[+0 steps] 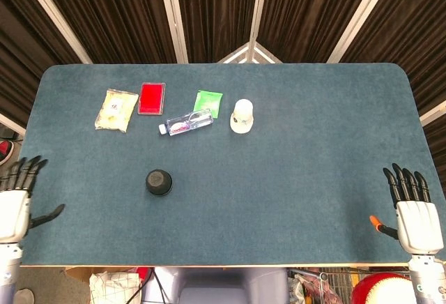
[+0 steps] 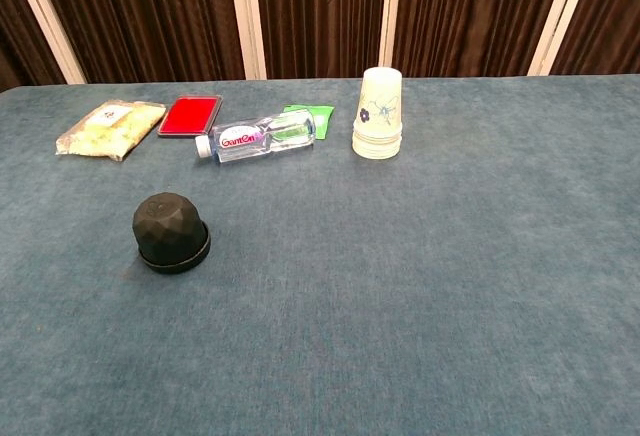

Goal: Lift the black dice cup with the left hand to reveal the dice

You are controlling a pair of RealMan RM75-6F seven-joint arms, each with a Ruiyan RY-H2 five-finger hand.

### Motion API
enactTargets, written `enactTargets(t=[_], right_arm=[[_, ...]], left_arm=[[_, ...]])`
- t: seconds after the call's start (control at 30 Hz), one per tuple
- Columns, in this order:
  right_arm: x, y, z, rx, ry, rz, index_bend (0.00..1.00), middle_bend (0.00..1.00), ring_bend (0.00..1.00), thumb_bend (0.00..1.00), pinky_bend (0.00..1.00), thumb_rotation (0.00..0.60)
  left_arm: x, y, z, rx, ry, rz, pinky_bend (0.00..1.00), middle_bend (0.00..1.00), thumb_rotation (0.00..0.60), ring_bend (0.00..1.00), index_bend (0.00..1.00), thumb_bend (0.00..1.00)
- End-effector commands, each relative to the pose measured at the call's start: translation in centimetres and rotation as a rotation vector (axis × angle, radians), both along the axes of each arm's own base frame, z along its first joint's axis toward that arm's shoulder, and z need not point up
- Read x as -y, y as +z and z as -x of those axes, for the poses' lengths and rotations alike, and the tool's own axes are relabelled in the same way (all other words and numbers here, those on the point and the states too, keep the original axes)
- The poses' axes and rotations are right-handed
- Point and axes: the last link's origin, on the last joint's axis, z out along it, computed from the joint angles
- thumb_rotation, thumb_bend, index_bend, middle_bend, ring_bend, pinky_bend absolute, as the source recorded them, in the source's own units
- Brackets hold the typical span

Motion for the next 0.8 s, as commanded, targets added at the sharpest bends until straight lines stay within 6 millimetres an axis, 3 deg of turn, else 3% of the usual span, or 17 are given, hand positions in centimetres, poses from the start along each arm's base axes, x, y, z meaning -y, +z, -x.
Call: enactTargets(t=[0.03, 0.37, 0.6, 0.8], right_arm=[[0.0, 0.0, 0.1, 0.006, -0.004, -0.002, 0.04, 0.02, 0.03, 0.15, 0.01, 0.6], [-0.3, 0.0, 0.4, 0.004, -0.014, -0.009, 0.04, 0.02, 0.03, 0.15, 0.01, 0.6], [-0.5, 0.1, 0.7, 0.006, -0.024, -0.013, 0.04, 0.02, 0.03, 0.15, 0.01, 0.6], [-0.2, 0.0, 0.9, 0.011, -0.027, -0.016, 0.04, 0.02, 0.03, 0.15, 0.01, 0.6]], left_arm=[[-1.2, -2.0, -1.3, 0.109, -0.024, 0.12, 0.0, 0.06, 0.6, 0.0, 0.13, 0.2], [-3.5, -7.5, -5.1, 0.312, -0.004, 0.43, 0.0, 0.05, 0.6, 0.0, 0.12, 0.18], [-5.0, -11.1, -6.8, 0.297, -0.017, 0.411, 0.0, 0.05, 0.6, 0.0, 0.12, 0.17], [-5.9, -12.9, -7.4, 0.325, -0.031, 0.368, 0.0, 0.05, 0.6, 0.0, 0.12, 0.17]])
